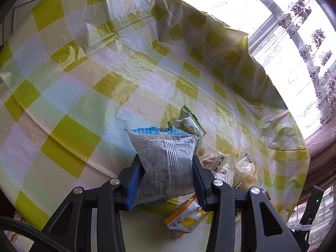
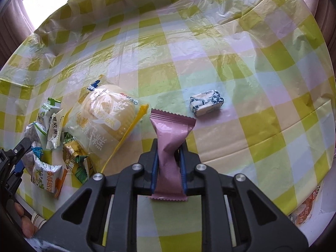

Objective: Organize snacks
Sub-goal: 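Grasp the clear grey snack bag with the left gripper while the right grasps the pink wrapped bar, then carry both held snacks to the white box and open both grippers, then return both grippers from the box to the table, then grasp the white-and-yellow lemon snack pack with the left gripper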

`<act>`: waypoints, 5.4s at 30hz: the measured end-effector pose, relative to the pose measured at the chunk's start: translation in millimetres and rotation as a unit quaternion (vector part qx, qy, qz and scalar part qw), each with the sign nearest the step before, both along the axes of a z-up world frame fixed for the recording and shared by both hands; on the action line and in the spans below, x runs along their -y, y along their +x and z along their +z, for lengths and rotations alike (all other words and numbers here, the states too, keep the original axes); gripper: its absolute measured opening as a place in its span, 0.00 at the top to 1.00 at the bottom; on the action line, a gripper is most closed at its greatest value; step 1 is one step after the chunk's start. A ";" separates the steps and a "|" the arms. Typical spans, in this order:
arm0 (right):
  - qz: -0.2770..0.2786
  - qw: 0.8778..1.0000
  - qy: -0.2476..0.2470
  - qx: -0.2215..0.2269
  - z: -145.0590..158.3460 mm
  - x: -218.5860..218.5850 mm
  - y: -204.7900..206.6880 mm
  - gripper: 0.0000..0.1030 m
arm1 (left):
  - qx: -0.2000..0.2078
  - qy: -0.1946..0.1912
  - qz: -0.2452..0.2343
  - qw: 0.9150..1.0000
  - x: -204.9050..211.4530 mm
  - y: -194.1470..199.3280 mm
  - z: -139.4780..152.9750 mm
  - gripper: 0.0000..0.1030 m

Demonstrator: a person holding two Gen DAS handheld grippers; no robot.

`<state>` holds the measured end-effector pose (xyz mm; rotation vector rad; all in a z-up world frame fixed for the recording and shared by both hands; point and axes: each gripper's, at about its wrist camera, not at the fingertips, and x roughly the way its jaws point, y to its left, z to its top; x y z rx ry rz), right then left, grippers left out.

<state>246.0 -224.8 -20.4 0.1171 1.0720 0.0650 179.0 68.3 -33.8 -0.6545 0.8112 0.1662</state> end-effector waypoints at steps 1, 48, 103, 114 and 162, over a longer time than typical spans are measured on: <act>0.001 1.000 0.002 0.004 1.9 0.5 -1.2 0.80 | 0.002 0.003 0.001 1.000 0.4 -0.8 1.2 0.56; -0.148 0.987 0.046 0.050 40.8 227.5 -115.1 0.81 | 0.015 0.103 -0.354 0.929 304.9 -5.3 58.5 0.56; -0.267 0.960 0.025 0.073 50.4 337.5 -170.2 0.34 | 0.142 0.151 -0.515 0.832 459.4 -25.7 76.3 0.29; -0.179 0.979 0.023 0.099 78.4 258.6 -135.1 0.34 | 0.162 0.159 -0.426 0.876 363.6 -13.4 93.5 0.29; -0.020 0.997 0.050 0.058 37.0 93.5 -55.0 0.34 | -0.109 0.058 -0.065 0.990 74.9 20.9 -5.9 0.58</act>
